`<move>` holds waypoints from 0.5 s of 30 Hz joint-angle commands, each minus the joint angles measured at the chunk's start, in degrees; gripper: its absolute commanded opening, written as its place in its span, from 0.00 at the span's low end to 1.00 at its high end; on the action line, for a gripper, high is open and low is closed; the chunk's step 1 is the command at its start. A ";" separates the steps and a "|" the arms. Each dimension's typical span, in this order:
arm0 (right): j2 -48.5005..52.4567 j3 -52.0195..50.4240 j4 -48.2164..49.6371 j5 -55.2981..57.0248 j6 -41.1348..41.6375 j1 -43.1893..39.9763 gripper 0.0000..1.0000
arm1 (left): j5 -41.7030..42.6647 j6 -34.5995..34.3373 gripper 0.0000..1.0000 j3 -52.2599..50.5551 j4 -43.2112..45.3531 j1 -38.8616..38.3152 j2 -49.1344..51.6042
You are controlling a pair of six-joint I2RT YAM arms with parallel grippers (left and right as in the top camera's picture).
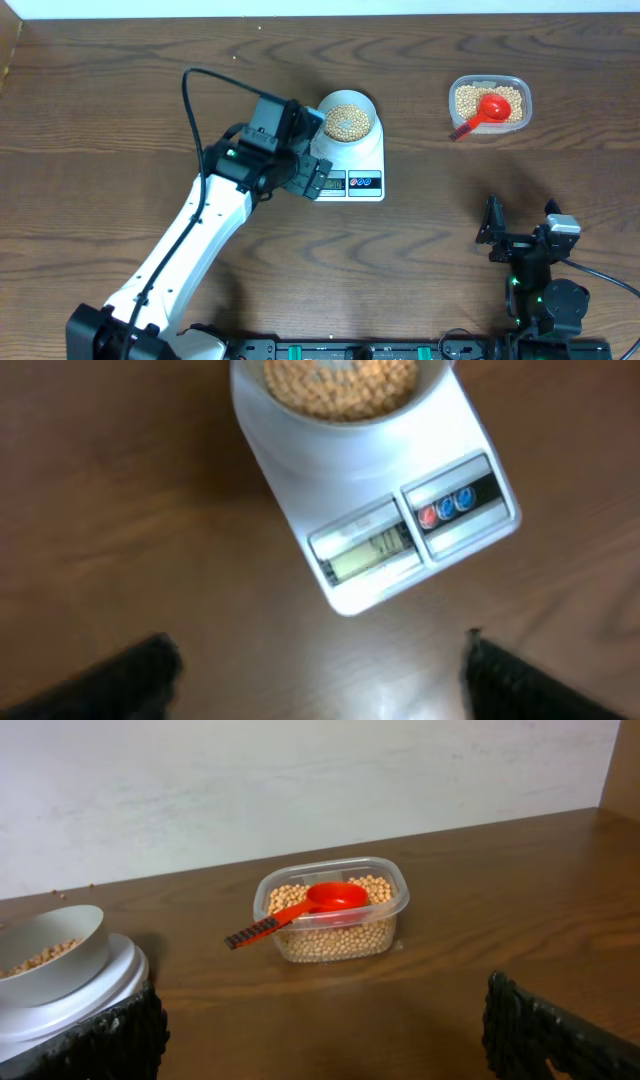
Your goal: Scoop item into bowl and weigh 50g on scale
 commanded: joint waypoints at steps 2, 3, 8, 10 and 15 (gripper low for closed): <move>-0.20 -0.04 -0.26 0.02 0.85 0.39 0.99 | 0.68 -0.26 0.84 -7.52 7.56 2.67 -9.18; -0.20 -0.04 -0.26 0.02 0.83 0.39 0.99 | 0.66 -0.24 0.98 -9.33 9.86 2.73 -11.52; -0.20 -0.04 -0.28 0.02 0.83 0.39 0.99 | 0.22 -0.22 0.98 -20.33 20.65 3.04 -25.99; -0.20 -0.04 -0.26 0.02 0.83 0.39 0.99 | -0.90 -0.24 0.98 -25.00 23.87 3.69 -31.26; -0.20 -0.04 -0.26 0.02 0.83 0.39 0.99 | -6.08 -0.22 0.98 -36.20 31.54 6.47 -42.60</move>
